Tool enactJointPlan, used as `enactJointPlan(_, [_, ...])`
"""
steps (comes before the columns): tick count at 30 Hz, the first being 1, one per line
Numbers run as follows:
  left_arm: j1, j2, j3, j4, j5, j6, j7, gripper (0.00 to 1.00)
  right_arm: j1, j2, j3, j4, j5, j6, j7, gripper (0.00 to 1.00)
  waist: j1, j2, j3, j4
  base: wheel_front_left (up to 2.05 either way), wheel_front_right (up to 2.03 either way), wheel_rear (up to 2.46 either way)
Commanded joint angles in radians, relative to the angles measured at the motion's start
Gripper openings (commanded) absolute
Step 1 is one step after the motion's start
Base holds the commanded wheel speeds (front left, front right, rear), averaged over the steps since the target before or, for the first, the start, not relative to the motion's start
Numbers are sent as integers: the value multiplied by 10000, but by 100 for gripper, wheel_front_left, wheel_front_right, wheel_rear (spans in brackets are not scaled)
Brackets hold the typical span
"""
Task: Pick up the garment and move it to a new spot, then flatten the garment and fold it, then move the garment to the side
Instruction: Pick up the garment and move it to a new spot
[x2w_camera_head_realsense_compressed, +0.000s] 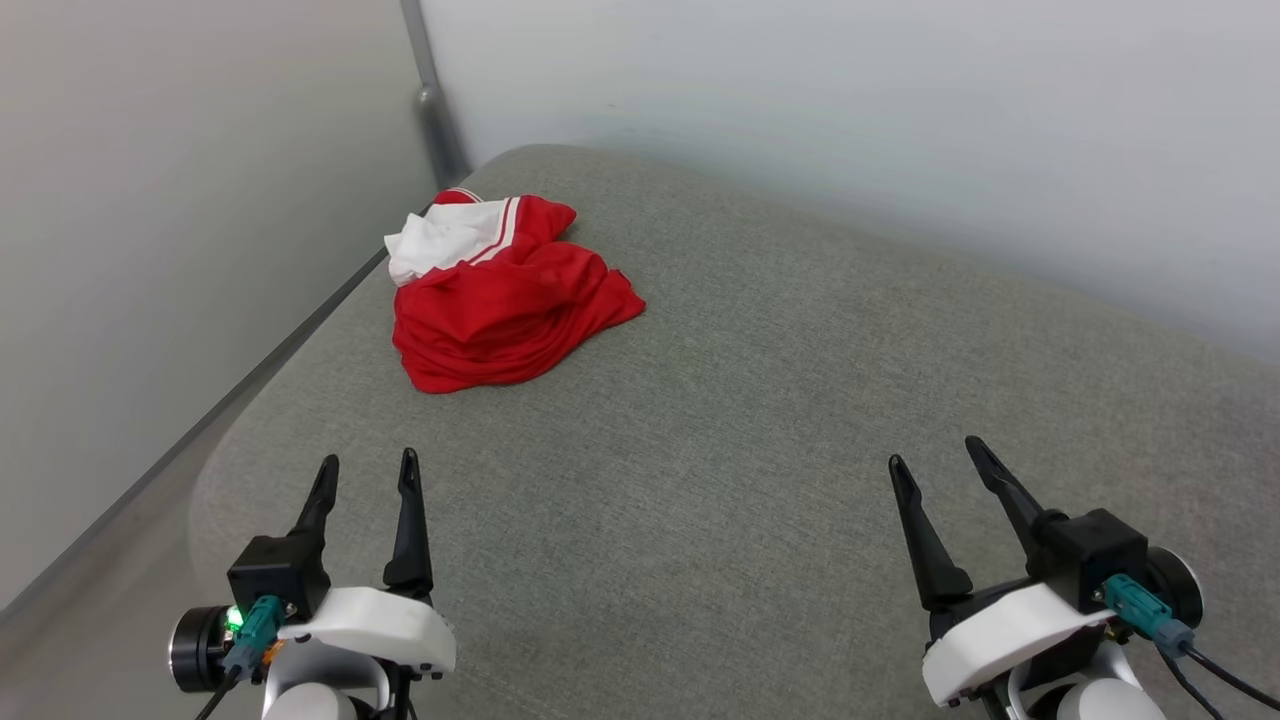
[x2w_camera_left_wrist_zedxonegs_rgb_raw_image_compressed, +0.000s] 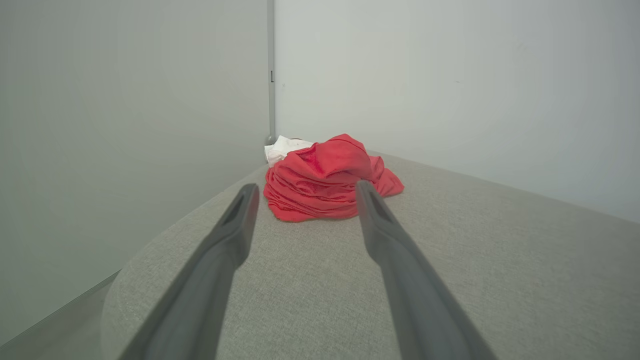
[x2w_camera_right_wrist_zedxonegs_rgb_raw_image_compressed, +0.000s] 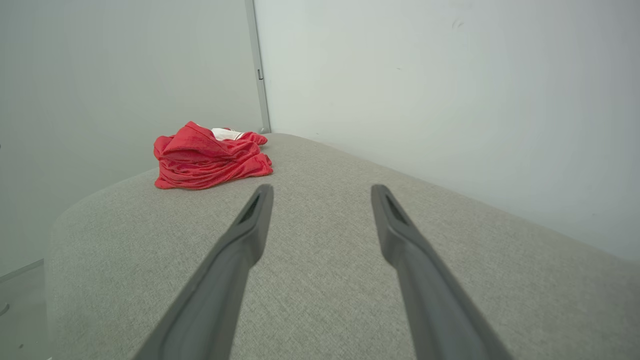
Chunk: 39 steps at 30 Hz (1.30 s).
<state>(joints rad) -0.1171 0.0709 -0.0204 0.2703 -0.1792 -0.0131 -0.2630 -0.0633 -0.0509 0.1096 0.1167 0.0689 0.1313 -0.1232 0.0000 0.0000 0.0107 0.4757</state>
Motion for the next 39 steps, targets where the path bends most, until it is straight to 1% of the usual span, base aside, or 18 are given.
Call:
enactJointPlan(1, [-145,5,22,24,6,47,-27,100,-178,8,27,-65,-71,-10,28,100,0,0,56,-66,0,0,0])
enactJointPlan(4, [-427,26,20,149,-40,68,-27,100,-252,8,56,-165,-114,-10,105,100,0,0,263,-228,0,0,0])
enactJointPlan(6, [-796,106,-66,185,-12,-32,63,100,-371,6,60,-287,-238,-10,204,100,0,0,534,-386,0,0,0])
enactJointPlan(8, [-1302,186,69,190,-194,-67,249,100,-533,6,38,-445,-376,-10,332,100,0,0,860,-560,0,0,0])
enactJointPlan(13, [-3001,755,480,150,-657,-257,1288,100,-1010,6,69,-890,-808,-10,665,100,0,0,1897,-1177,0,0,0])
enactJointPlan(14, [-3397,975,596,158,-725,-301,1532,100,-1113,5,98,-991,-892,-10,718,100,0,0,2131,-1332,0,0,0])
enactJointPlan(17, [-4365,1447,927,469,-1277,-490,2701,100,-1411,-50,96,-1212,-1013,-10,838,100,0,0,2791,-1768,0,0,0])
enactJointPlan(18, [-4779,1686,1109,468,-1482,-550,3034,100,-1523,-96,78,-1303,-1038,-10,867,100,0,0,3046,-1913,0,0,0])
enactJointPlan(19, [-4779,1686,1109,468,-1482,-550,3034,100,-1523,-96,78,-1303,-1038,-10,867,100,0,0,3046,-1913,0,0,0])
enactJointPlan(22, [-5665,2404,1493,809,-2140,-747,4474,100,-1802,-235,46,-1572,-1093,-10,974,100,0,0,3792,-2304,0,0,0])
enactJointPlan(25, [-6441,3080,1666,1161,-2626,-838,5926,100,-2070,-374,-17,-1784,-1120,-10,1033,100,0,0,4496,-2604,0,0,0])
enactJointPlan(27, [-6793,3517,1740,1369,-2881,-894,6844,100,-2226,-415,-10,-1925,-1121,-9,1060,100,0,0,4937,-2788,0,0,0])
enactJointPlan(30, [-7035,3998,1808,1775,-3296,-912,8318,100,-2493,-471,36,-2051,-1074,-10,1063,100,0,0,5547,-3018,0,0,0])
enactJointPlan(34, [-7130,4423,2150,2339,-3956,-942,9563,100,-2838,-506,230,-2056,-1015,-10,967,100,0,0,6198,-3346,0,0,0])
enactJointPlan(39, [-6877,4608,2555,3191,-4603,-759,10570,100,-3095,-515,260,-1904,-922,-10,834,100,0,0,6606,-3640,0,0,0])
